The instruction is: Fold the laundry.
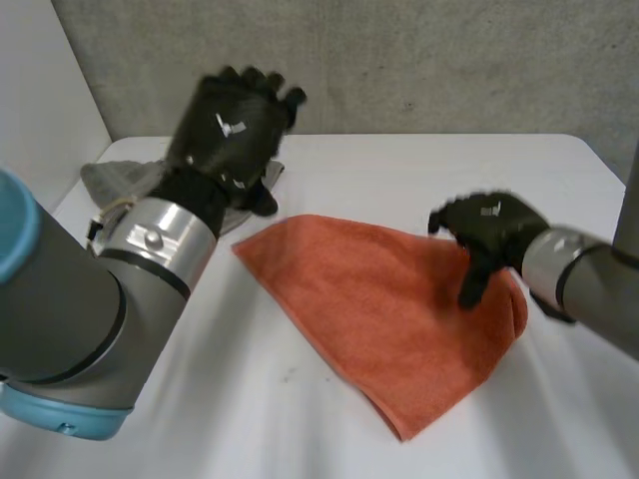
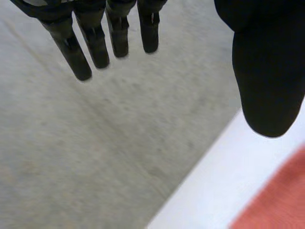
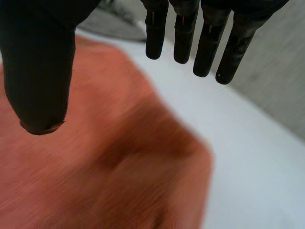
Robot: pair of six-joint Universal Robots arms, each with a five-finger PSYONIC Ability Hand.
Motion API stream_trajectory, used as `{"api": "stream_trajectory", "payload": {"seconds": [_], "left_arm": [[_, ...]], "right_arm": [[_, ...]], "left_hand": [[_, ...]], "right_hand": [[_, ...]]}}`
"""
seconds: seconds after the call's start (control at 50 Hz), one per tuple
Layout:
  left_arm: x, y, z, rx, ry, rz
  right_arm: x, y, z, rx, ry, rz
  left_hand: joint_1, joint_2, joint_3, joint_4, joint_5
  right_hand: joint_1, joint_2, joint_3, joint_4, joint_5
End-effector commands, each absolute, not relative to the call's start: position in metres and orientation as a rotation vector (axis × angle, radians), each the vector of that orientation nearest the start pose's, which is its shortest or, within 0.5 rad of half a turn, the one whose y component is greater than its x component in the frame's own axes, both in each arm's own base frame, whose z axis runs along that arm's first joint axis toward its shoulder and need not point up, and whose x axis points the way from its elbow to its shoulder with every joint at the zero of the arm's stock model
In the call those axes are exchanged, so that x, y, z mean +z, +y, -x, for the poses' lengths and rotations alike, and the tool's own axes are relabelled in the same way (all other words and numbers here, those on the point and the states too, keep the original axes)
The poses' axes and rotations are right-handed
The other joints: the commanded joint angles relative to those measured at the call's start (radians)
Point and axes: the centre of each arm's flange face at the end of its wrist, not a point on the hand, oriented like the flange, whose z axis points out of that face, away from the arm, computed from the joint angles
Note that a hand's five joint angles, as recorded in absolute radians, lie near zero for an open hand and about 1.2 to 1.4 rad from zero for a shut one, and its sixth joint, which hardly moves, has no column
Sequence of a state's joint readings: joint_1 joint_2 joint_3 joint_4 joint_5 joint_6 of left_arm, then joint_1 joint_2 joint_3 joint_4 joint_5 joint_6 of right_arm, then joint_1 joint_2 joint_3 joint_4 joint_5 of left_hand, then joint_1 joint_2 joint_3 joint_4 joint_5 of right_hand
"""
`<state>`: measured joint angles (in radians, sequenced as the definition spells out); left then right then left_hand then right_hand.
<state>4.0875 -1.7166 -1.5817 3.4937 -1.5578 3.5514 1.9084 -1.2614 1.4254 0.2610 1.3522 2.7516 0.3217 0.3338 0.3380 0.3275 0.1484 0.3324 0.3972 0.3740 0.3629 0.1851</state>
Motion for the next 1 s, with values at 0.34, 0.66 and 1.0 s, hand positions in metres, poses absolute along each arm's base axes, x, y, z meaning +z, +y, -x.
{"api": "stream_trajectory", "payload": {"seconds": [0.34,0.66,1.0], "left_arm": [[0.190,-0.276,0.303,-2.188,2.201,-1.294],[0.187,-0.273,0.304,-2.174,2.214,-1.305],[0.181,-0.263,0.304,-2.140,2.247,-1.339]], "right_arm": [[0.146,-0.163,-0.266,-1.319,2.212,0.955],[0.128,-0.156,-0.266,-1.362,2.229,1.094],[0.140,-0.163,-0.270,-1.472,2.163,1.253]], "left_hand": [[-0.102,-0.114,-0.119,-0.108,-0.104],[-0.105,-0.117,-0.121,-0.111,-0.106],[-0.108,-0.120,-0.124,-0.114,-0.109]], "right_hand": [[0.114,0.049,0.072,0.083,0.086],[0.413,0.348,0.371,0.382,0.385],[1.064,0.999,1.022,1.033,1.037]]}}
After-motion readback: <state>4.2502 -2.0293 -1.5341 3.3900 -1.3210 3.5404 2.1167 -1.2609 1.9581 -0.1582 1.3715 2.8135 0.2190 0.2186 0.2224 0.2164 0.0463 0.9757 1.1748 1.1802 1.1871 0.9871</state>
